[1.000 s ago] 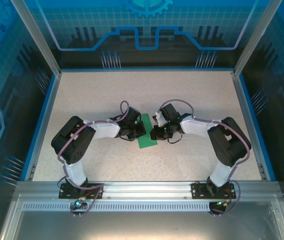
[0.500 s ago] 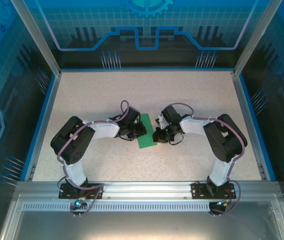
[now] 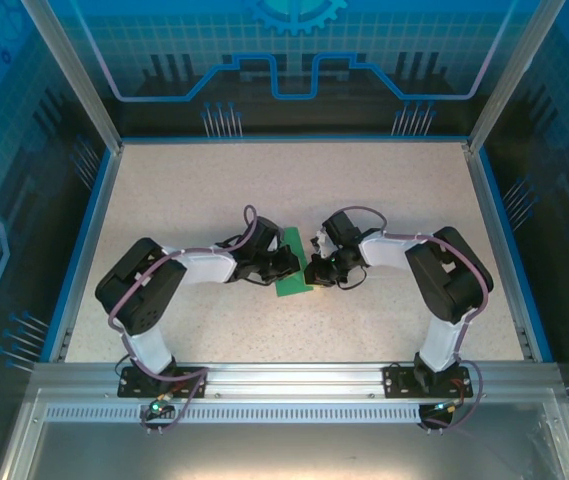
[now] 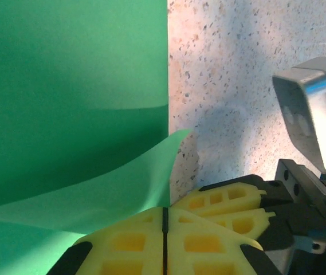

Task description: Fold a paper plane with a square sheet of paper (pick it up from the middle)

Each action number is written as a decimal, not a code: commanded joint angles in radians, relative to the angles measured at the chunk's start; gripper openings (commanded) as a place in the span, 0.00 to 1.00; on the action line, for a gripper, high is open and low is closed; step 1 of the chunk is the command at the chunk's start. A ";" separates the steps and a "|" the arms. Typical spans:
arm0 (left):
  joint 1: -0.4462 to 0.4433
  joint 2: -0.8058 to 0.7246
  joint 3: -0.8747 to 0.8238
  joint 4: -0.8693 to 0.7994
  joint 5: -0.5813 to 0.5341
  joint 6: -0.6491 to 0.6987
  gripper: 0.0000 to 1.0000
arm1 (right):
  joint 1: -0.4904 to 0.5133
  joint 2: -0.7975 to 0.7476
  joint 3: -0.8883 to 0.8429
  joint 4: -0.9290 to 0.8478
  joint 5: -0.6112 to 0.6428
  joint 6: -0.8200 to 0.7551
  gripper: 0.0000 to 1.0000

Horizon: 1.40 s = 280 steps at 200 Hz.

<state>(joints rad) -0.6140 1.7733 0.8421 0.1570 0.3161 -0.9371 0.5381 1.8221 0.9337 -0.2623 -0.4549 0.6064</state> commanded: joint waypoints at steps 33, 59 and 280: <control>-0.011 0.067 -0.013 0.004 0.013 -0.028 0.08 | 0.022 0.060 -0.006 -0.079 0.054 0.012 0.11; -0.002 0.070 -0.030 -0.044 -0.048 -0.009 0.08 | 0.029 0.062 -0.006 -0.111 0.086 -0.007 0.10; 0.257 -0.003 -0.063 -0.115 -0.167 0.130 0.08 | 0.050 0.041 -0.048 -0.169 0.159 -0.058 0.10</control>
<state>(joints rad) -0.4137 1.7969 0.8223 0.1204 0.2951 -0.8398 0.5697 1.8244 0.9482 -0.2749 -0.4011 0.5568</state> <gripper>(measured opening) 0.078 0.098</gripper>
